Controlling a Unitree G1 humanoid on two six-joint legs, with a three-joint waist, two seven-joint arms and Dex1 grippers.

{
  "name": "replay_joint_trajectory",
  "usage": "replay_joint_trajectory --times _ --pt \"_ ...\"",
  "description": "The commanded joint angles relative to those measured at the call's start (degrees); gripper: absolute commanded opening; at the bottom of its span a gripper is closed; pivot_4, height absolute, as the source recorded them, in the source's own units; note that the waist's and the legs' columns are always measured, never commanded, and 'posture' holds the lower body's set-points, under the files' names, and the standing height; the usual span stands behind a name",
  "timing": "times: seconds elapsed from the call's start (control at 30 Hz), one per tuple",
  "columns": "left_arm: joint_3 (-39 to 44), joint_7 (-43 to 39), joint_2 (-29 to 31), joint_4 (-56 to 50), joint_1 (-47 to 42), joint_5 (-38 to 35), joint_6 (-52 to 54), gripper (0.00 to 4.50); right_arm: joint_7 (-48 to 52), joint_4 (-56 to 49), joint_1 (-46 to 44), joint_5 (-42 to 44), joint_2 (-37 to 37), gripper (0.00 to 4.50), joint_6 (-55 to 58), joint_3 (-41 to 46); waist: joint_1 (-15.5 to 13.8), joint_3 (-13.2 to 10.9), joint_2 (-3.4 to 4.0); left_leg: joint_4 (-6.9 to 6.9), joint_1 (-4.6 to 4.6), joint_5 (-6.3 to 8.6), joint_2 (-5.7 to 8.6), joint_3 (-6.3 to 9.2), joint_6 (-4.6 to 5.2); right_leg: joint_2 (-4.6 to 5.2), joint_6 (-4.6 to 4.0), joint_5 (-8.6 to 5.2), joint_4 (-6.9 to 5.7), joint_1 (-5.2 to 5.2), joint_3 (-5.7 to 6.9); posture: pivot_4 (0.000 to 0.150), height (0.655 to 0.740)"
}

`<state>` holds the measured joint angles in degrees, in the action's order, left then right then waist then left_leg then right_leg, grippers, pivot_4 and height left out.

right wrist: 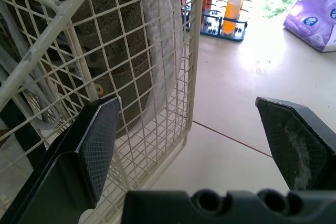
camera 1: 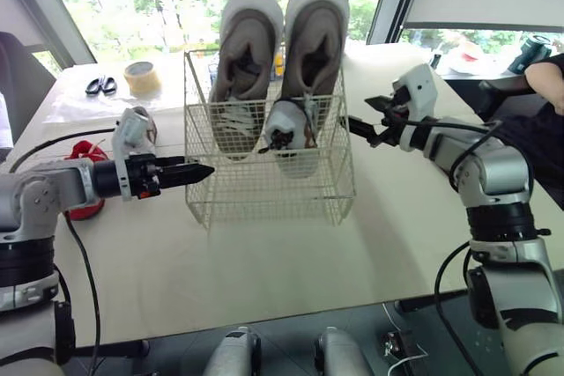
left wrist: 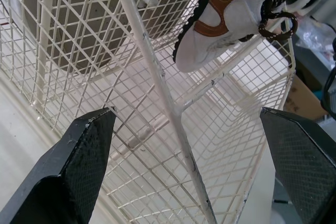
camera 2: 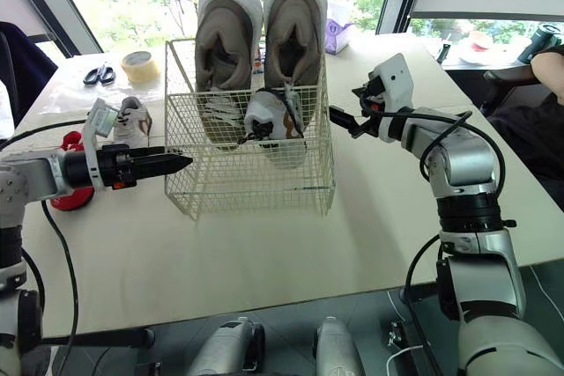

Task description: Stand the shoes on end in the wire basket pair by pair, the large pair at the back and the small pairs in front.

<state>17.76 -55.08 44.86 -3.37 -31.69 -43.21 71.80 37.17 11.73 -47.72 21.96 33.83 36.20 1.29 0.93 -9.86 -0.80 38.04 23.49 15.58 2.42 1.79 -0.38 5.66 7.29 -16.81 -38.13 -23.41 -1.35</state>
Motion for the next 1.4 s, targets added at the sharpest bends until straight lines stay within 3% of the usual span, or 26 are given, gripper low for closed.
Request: replay_joint_trajectory --times 0.03,0.33,0.53,1.0,1.4 --pt "0.82 4.53 -1.12 -2.46 1.63 -1.43 2.48 4.5 0.9 2.0 -4.95 -1.62 -0.88 4.44 -4.96 0.99 0.1 -0.01 0.01 0.0 0.0 -0.01 -0.01 0.0 -0.01 -0.01 0.0 0.0 0.01 0.0 0.0 0.15 0.74" --pt "4.17 12.81 -4.54 -9.93 1.4 -7.35 6.19 4.5 1.96 17.07 -10.69 -6.01 -2.66 4.44 -12.73 1.09 0.22 -0.02 0.03 -0.02 0.0 -0.13 -0.01 -0.01 -0.23 -0.02 0.0 0.0 0.04 -0.02 -0.01 0.15 0.74" --pt "3.6 14.65 -3.85 -11.77 4.11 -7.68 5.27 4.5 2.7 19.43 -11.31 -6.78 -3.35 4.44 -14.07 1.27 0.22 -0.02 0.03 -0.07 0.0 -0.17 -0.02 -0.02 -0.32 -0.02 0.0 0.0 0.07 -0.02 -0.02 0.15 0.74" --pt "5.72 15.74 1.38 -7.79 4.25 -6.81 1.51 4.5 4.69 7.0 -4.22 -4.89 1.0 4.44 -5.77 2.74 -0.15 -0.06 0.05 -0.09 0.04 -0.14 0.0 -0.01 -0.27 0.02 -0.01 0.0 0.15 -0.03 -0.02 0.15 0.74" --pt "14.15 19.13 -2.33 -8.27 2.06 -19.74 6.61 4.5 6.89 7.31 -3.53 -5.27 5.98 4.44 -7.01 4.49 -0.43 -0.09 0.02 -0.09 0.1 -0.15 0.02 0.0 -0.3 0.06 -0.01 0.0 0.18 -0.04 0.02 0.15 0.74"
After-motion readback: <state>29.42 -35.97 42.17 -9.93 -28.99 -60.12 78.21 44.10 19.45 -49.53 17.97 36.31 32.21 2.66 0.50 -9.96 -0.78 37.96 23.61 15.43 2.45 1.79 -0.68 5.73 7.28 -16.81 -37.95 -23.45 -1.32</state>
